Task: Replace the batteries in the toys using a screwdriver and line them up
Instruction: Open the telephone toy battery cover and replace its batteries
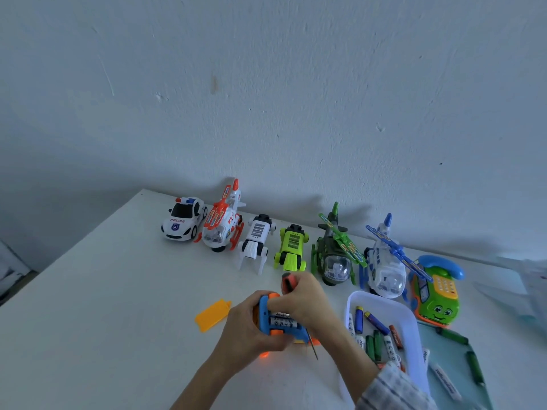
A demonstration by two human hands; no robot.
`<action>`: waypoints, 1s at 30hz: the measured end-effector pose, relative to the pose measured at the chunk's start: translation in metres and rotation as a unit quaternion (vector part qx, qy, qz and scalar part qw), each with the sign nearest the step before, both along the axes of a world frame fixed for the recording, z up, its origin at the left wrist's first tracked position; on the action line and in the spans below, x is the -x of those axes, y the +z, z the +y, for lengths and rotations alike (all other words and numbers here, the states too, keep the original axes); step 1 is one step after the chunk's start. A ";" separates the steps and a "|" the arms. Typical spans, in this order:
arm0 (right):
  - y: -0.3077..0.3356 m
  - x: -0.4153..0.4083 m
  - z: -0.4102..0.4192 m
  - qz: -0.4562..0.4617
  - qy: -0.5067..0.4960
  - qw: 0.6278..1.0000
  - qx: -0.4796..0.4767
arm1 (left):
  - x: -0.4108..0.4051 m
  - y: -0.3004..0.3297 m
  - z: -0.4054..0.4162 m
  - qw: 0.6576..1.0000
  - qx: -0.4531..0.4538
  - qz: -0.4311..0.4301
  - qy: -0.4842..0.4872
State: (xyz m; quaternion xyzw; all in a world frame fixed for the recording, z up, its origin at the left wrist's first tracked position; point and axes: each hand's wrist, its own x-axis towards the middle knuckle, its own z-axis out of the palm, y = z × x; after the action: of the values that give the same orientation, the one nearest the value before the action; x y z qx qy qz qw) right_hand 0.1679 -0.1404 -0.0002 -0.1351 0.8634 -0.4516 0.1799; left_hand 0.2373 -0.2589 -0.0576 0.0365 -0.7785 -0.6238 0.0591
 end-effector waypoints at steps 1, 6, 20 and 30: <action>0.000 -0.001 0.003 -0.011 -0.001 1.000 0.024 | 0.000 0.000 0.000 1.000 0.005 0.000 -0.002; 0.000 -0.013 0.018 0.002 0.000 0.992 0.128 | 0.000 0.000 -0.001 1.000 0.012 -0.005 -0.011; 0.023 -0.032 0.041 0.096 -0.096 0.979 0.155 | -0.005 0.000 0.000 1.000 0.015 -0.020 0.006; 0.014 -0.007 0.128 -0.049 -0.298 0.953 0.021 | -0.009 0.003 0.001 0.978 0.208 0.022 -0.028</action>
State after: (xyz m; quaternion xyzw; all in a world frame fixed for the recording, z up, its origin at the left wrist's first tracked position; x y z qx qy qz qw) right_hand 0.1753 -0.0126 0.0136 0.1470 0.8447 -0.5090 0.0761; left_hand 0.2467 -0.2577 -0.0544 -0.0119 -0.8903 -0.4506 0.0654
